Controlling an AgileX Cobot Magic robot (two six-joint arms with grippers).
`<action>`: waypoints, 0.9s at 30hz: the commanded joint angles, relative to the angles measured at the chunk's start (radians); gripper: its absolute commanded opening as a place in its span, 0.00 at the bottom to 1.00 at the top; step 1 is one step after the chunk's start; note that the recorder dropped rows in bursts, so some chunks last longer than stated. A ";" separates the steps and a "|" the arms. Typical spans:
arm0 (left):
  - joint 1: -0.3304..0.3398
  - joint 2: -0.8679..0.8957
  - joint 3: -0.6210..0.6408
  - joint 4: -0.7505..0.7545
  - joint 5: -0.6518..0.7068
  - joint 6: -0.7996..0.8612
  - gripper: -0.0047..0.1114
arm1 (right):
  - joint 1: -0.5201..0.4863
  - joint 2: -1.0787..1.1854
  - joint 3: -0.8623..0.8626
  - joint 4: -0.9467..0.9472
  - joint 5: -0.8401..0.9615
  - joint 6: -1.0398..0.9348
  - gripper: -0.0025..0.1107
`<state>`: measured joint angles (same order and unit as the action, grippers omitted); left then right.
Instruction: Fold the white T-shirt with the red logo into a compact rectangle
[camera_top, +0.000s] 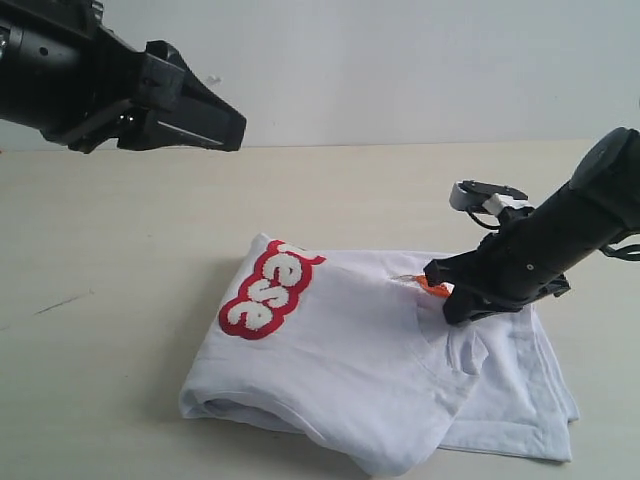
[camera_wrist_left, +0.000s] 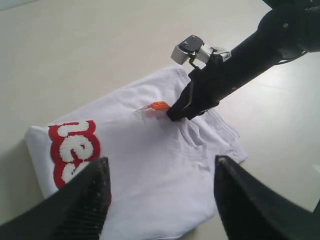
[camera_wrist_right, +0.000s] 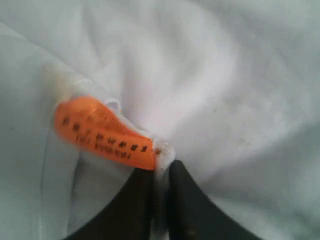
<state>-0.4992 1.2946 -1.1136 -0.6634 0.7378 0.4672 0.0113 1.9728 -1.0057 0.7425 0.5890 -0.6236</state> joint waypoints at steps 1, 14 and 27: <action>0.001 -0.007 0.003 -0.009 -0.016 -0.001 0.55 | 0.000 -0.040 -0.003 -0.020 0.011 -0.019 0.02; 0.001 -0.007 0.003 -0.009 -0.016 -0.001 0.55 | 0.000 -0.416 -0.112 -0.328 0.142 0.217 0.02; 0.001 -0.007 0.003 -0.009 -0.014 -0.001 0.55 | 0.000 -0.437 -0.197 -0.920 0.358 0.637 0.02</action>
<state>-0.4992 1.2946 -1.1136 -0.6634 0.7310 0.4672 0.0113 1.5378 -1.1927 -0.1012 0.9263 -0.0166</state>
